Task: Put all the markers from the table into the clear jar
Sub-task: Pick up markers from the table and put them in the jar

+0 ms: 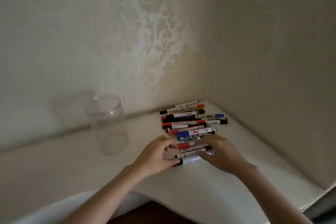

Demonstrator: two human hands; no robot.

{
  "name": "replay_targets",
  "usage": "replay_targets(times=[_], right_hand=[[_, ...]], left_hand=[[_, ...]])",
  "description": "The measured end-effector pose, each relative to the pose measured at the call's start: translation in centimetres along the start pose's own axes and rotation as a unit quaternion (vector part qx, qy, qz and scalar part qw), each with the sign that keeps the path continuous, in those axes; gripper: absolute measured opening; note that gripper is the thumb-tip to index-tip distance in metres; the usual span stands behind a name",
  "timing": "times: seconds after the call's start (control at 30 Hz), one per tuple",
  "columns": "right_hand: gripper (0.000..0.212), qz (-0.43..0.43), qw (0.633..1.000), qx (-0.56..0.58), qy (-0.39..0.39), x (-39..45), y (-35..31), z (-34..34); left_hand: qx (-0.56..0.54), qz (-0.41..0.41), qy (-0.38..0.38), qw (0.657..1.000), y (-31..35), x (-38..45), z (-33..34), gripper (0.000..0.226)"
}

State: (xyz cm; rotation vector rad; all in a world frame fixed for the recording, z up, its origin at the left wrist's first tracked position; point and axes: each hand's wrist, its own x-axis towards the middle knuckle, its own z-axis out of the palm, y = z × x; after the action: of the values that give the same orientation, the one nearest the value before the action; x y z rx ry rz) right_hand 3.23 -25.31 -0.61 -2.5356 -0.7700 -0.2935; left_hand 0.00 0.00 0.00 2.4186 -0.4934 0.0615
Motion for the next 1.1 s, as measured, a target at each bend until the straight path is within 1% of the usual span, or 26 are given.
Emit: replay_targets(times=[0.07,0.13,0.23,0.33,0.4,0.47,0.53,0.6,0.7,0.77,0.8,0.83,0.93,1.03,1.1], right_hand=[[0.03,0.007,0.998,-0.064,-0.006,-1.8,-0.2,1.0],[0.031,0.025,0.997,-0.076,-0.003,-3.1,-0.5,1.9],[0.029,0.045,0.997,-0.058,0.012,-3.4,-1.5,2.1],[0.033,0.062,0.996,-0.058,-0.009,-3.1,-1.9,1.8],[0.044,0.065,0.995,-0.07,-0.04,-3.1,-1.7,1.4],[0.048,0.075,0.993,-0.086,-0.036,-2.7,-0.9,0.5],[0.037,0.094,0.991,-0.095,-0.025,-2.3,0.1,-0.4],[0.026,0.106,0.988,-0.102,-0.038,-2.0,0.8,-0.9],[0.024,0.115,0.987,-0.096,-0.054,-2.1,1.2,-0.8],[0.017,0.118,0.99,-0.065,-0.04,-2.1,1.2,-0.6],[0.014,0.122,0.992,-0.031,-0.025,-2.0,1.2,-0.8],[0.014,0.128,0.992,0.011,-0.011,-1.7,0.9,-1.1],[0.024,0.151,0.98,0.125,0.03,0.3,-1.0,-3.1],[0.016,0.138,0.966,0.192,0.103,3.6,-3.8,-5.4],[0.016,0.133,0.951,0.241,0.139,6.1,-6.1,-6.6]], left_hand=[[0.037,-0.023,0.013,0.999,0.1,-1.2,1.0,0.039],[0.062,-0.041,0.032,0.997,0.0,-2.2,1.8,0.041],[0.064,-0.033,0.066,0.995,0.5,-2.7,2.9,0.028],[0.048,-0.044,0.085,0.994,1.0,-2.8,3.6,0.016],[0.026,-0.056,0.075,0.995,1.1,-2.7,4.0,0.014],[-0.018,-0.07,0.069,0.995,1.1,-2.2,3.6,0.016],[-0.077,-0.078,0.077,0.991,0.9,-1.3,2.6,0.015],[-0.133,-0.088,0.085,0.984,1.0,-0.3,1.3,0.012],[-0.249,-0.094,0.114,0.957,1.6,0.9,-0.1,0.009],[-0.324,-0.078,0.142,0.932,2.2,1.5,-1.2,0.009],[-0.347,-0.066,0.161,0.922,2.5,1.8,-2.0,0.01],[-0.362,-0.052,0.183,0.912,2.7,2.0,-3.3,0.012],[-0.399,-0.009,0.272,0.875,3.3,2.3,-8.7,0.013],[-0.406,0.025,0.371,0.835,3.5,1.1,-15.0,0.012],[-0.381,0.037,0.423,0.821,2.9,-0.3,-18.4,0.013]])
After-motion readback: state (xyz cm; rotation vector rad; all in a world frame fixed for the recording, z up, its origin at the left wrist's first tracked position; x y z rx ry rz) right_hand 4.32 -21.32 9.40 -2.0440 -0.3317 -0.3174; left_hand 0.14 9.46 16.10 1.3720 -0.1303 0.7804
